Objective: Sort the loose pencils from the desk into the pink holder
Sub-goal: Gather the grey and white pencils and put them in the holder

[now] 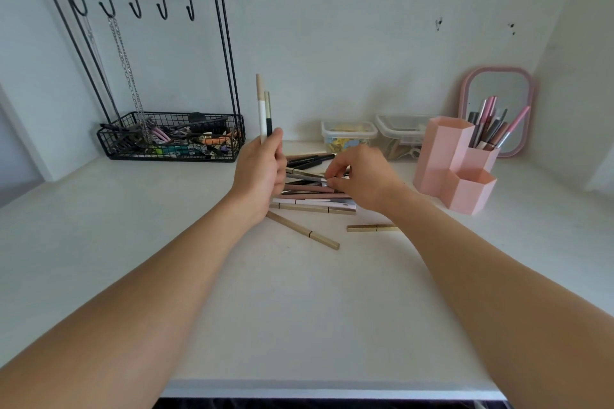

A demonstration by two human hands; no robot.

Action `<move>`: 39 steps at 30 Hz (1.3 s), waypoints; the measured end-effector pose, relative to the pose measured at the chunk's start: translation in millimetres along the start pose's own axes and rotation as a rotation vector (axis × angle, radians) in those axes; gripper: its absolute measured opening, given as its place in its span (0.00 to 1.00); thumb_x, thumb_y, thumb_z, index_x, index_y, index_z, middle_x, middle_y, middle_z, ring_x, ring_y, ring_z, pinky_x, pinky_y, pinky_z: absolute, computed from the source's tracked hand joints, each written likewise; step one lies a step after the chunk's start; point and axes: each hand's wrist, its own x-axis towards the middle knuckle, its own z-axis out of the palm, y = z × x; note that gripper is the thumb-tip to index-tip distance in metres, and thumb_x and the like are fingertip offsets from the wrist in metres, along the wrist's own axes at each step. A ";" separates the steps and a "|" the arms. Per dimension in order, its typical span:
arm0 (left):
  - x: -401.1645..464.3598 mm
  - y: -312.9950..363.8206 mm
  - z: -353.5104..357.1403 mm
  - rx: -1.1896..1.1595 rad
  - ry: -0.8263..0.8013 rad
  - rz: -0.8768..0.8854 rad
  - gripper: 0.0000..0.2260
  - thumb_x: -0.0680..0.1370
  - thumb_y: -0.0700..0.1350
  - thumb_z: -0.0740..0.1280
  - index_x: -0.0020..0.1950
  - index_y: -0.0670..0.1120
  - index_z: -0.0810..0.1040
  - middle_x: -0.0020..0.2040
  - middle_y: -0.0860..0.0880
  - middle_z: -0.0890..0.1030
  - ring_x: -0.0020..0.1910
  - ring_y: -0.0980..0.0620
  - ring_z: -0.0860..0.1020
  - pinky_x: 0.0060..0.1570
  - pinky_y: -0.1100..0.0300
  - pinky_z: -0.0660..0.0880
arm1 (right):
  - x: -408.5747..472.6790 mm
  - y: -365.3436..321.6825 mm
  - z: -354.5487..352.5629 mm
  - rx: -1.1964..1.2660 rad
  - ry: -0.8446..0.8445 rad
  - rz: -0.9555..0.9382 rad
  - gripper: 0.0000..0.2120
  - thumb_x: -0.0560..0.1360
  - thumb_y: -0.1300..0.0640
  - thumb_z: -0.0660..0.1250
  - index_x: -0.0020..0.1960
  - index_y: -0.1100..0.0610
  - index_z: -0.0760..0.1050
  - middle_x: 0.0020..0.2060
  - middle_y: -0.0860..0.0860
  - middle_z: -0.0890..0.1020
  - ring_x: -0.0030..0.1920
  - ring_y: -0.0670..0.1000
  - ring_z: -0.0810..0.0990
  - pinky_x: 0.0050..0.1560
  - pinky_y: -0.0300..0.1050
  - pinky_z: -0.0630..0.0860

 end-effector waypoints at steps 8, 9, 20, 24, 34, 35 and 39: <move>-0.6 -1.3 -1.5 0.037 0.017 -0.033 0.18 0.83 0.50 0.63 0.35 0.51 0.63 0.27 0.51 0.61 0.25 0.53 0.55 0.22 0.62 0.52 | 3.5 4.2 2.1 -0.062 -0.006 0.038 0.01 0.73 0.60 0.74 0.44 0.55 0.84 0.39 0.49 0.83 0.41 0.48 0.80 0.43 0.40 0.73; -0.9 -0.9 -1.5 0.039 0.022 -0.034 0.18 0.83 0.49 0.63 0.35 0.51 0.63 0.27 0.51 0.61 0.24 0.53 0.55 0.22 0.62 0.52 | 3.4 4.0 1.9 -0.061 -0.005 0.039 0.01 0.74 0.60 0.73 0.44 0.56 0.84 0.39 0.49 0.83 0.41 0.48 0.79 0.43 0.40 0.73; -4.0 3.5 0.8 0.027 0.087 0.009 0.14 0.80 0.52 0.68 0.39 0.48 0.71 0.24 0.54 0.61 0.22 0.55 0.57 0.22 0.62 0.55 | 2.4 -9.2 -9.9 0.528 0.018 0.264 0.06 0.78 0.59 0.68 0.48 0.60 0.82 0.32 0.50 0.76 0.31 0.46 0.71 0.33 0.36 0.72; -5.2 2.9 4.3 0.031 0.050 0.014 0.14 0.75 0.56 0.74 0.48 0.47 0.76 0.26 0.54 0.61 0.23 0.56 0.59 0.23 0.62 0.57 | -3.5 -20.7 -4.7 0.944 -0.135 0.247 0.06 0.80 0.62 0.65 0.46 0.62 0.78 0.35 0.52 0.76 0.35 0.47 0.76 0.39 0.38 0.78; -5.5 -5.7 9.3 0.185 0.020 0.140 0.10 0.79 0.50 0.71 0.39 0.50 0.76 0.30 0.57 0.76 0.33 0.55 0.76 0.38 0.58 0.73 | -19.2 -48.8 15.9 1.062 -0.309 0.142 0.05 0.80 0.66 0.64 0.48 0.66 0.77 0.38 0.59 0.79 0.36 0.51 0.82 0.43 0.40 0.83; -5.2 -6.3 8.9 0.212 0.011 0.150 0.11 0.80 0.50 0.69 0.39 0.50 0.76 0.29 0.58 0.75 0.33 0.56 0.75 0.38 0.58 0.72 | -19.6 -49.0 16.7 1.055 -0.300 0.148 0.04 0.79 0.66 0.65 0.47 0.66 0.78 0.38 0.59 0.79 0.36 0.51 0.82 0.42 0.40 0.83; -4.9 -5.5 8.0 0.198 -0.028 0.091 0.16 0.84 0.53 0.62 0.39 0.47 0.68 0.29 0.52 0.70 0.26 0.55 0.69 0.26 0.61 0.65 | -13.9 -40.4 8.5 0.808 -0.208 0.174 0.03 0.76 0.61 0.71 0.46 0.62 0.80 0.37 0.54 0.83 0.34 0.46 0.81 0.37 0.38 0.81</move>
